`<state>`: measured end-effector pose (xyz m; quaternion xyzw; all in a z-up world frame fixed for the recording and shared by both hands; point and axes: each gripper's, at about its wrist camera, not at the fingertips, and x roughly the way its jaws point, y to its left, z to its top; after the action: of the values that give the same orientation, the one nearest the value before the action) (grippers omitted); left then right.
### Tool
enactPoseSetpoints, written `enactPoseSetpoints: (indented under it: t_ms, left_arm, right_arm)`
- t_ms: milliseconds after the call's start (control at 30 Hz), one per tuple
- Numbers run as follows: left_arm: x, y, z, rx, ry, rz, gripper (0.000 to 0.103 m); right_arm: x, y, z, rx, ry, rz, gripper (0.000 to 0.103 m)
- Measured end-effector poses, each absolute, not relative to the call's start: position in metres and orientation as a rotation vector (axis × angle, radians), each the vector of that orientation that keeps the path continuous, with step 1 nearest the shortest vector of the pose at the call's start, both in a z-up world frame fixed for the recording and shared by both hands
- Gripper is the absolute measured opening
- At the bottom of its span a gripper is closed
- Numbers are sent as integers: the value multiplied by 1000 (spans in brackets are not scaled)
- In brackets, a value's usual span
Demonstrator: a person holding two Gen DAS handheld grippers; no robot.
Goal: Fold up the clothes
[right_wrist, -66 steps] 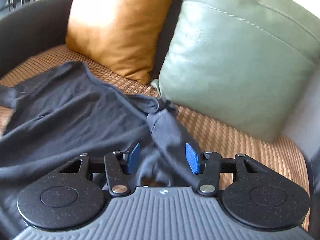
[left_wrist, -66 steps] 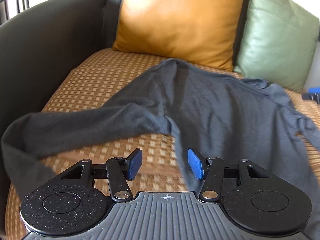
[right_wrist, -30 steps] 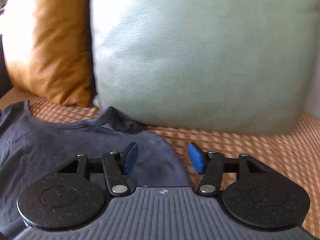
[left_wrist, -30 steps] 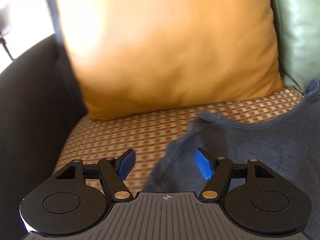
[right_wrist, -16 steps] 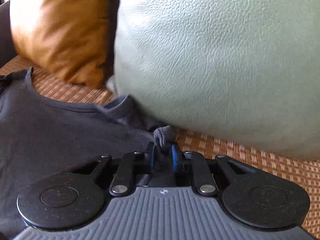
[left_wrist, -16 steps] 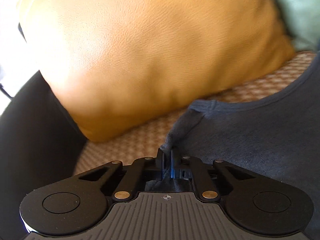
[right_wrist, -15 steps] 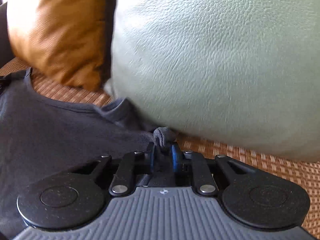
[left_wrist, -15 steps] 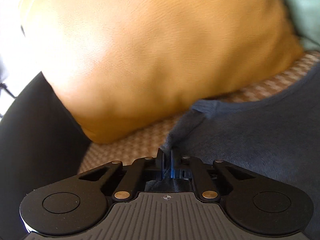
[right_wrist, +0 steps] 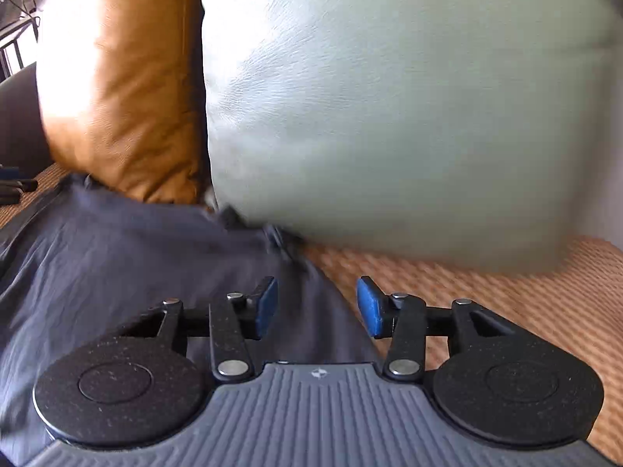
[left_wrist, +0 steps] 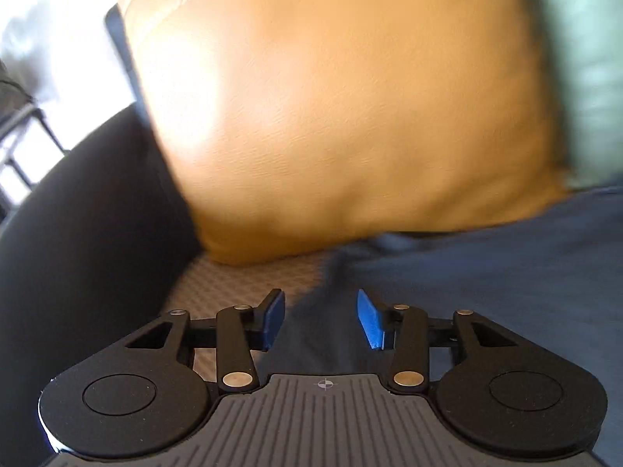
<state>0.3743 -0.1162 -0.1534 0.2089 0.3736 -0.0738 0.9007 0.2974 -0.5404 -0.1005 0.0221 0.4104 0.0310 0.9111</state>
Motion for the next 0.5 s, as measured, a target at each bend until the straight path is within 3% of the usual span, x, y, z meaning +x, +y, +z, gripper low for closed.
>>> enactPoseSetpoints:
  t_ms: [133, 267, 500]
  left_arm:
    - [288, -160, -132, 340, 832, -408, 59]
    - [215, -227, -143, 276, 876, -569, 59]
    - [183, -301, -186, 281, 936, -640, 59]
  right_arm:
    - [249, -557, -100, 71, 916, 38, 50]
    - [223, -560, -118, 91, 957, 26, 52]
    - [202, -568, -148, 117, 986, 64, 52]
